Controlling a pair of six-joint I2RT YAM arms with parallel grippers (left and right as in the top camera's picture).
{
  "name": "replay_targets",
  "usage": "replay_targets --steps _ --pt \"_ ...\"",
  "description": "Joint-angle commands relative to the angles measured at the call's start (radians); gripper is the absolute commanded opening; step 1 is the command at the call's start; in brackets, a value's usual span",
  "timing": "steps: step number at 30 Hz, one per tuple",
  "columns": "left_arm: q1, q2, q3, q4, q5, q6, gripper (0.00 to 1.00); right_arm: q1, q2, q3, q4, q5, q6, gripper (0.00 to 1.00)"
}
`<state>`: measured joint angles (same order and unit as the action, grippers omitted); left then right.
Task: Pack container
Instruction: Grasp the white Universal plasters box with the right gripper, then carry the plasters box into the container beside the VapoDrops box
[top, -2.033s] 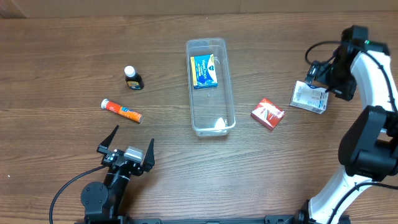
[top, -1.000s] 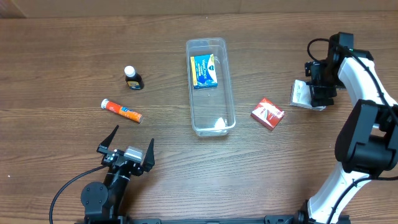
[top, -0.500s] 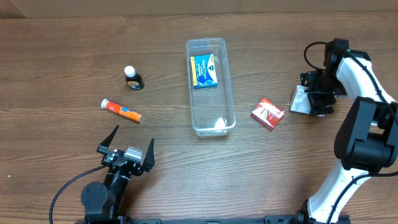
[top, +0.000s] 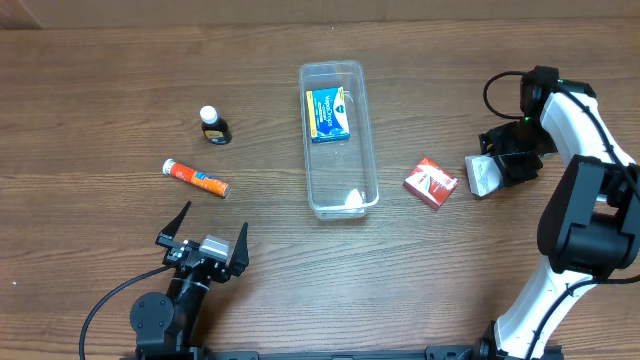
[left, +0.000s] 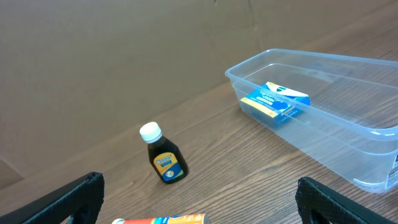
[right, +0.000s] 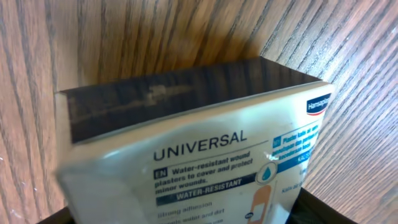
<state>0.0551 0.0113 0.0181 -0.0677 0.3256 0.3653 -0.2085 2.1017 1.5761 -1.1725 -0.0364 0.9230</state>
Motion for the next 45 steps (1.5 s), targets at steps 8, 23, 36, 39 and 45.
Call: replay_targets --steps 8,23,36,39,45 --pt "0.008 -0.006 -0.004 0.0 -0.003 -0.014 1.0 0.004 -0.005 0.069 -0.064 0.034 -0.253 0.71" --pt "0.008 -0.006 -0.004 0.0 -0.003 -0.014 1.0 0.357 -0.026 0.584 -0.183 0.124 -0.597 0.71" --pt "0.008 -0.006 -0.004 0.0 -0.003 -0.014 1.0 0.695 0.005 0.583 0.035 0.189 -0.609 0.75" --pt "0.008 -0.006 -0.004 0.0 -0.003 -0.014 1.0 0.695 0.037 0.583 0.055 0.166 -0.61 0.75" --pt "0.008 -0.006 -0.004 0.0 -0.003 -0.014 1.0 0.696 0.118 0.583 0.108 0.121 -0.617 0.74"
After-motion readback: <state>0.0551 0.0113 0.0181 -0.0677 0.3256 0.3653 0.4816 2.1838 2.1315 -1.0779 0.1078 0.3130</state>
